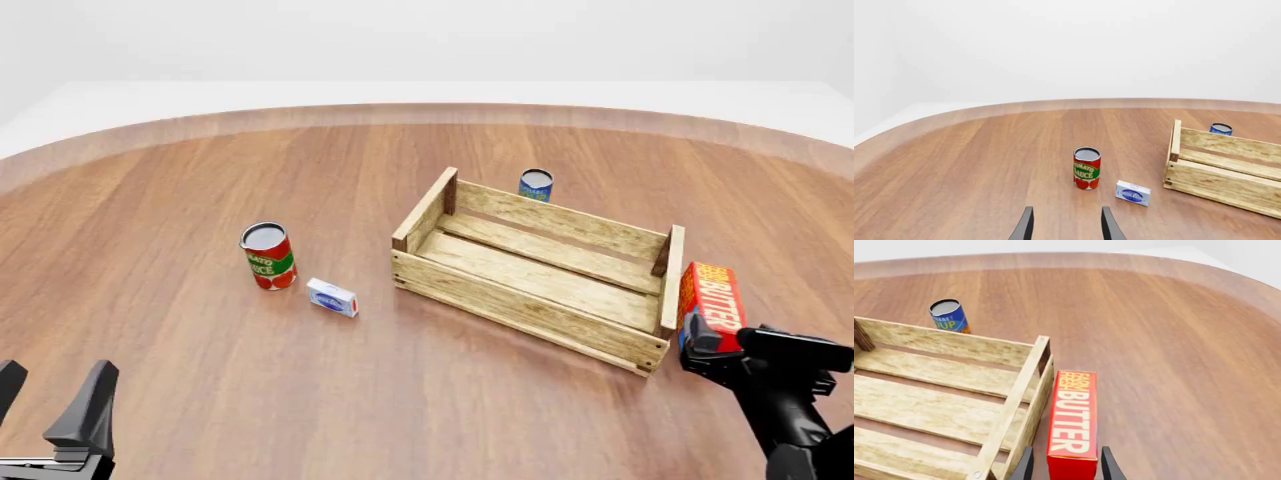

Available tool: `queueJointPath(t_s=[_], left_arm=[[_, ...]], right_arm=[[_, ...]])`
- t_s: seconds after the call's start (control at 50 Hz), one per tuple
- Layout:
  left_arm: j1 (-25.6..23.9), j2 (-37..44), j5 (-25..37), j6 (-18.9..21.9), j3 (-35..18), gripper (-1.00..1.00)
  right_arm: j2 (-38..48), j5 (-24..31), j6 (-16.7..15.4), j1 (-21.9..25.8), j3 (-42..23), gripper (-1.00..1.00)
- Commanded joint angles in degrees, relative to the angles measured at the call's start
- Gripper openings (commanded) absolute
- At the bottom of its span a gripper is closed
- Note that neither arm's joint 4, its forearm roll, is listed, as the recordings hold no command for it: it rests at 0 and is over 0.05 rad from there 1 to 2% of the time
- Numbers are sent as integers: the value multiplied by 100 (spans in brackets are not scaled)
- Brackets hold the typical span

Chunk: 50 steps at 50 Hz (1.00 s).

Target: Pick up the butter and put it in the tray.

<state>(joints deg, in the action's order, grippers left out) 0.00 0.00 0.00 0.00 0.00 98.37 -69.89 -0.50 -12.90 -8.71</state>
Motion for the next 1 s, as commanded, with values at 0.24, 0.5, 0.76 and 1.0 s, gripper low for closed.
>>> queueJointPath(t_s=[0.24, 0.5, 0.76, 1.0], left_arm=[[0, 0, 0, 0, 0, 100], [0, 0, 0, 0, 0, 100], [0, 0, 0, 0, 0, 100], [0, 0, 0, 0, 0, 100]], right_arm=[[394, 0, 27, -53, -196, 100], [560, 0, 58, -107, -306, 100], [839, 0, 54, -98, -460, 100], [1067, 0, 97, -74, -578, 100]])
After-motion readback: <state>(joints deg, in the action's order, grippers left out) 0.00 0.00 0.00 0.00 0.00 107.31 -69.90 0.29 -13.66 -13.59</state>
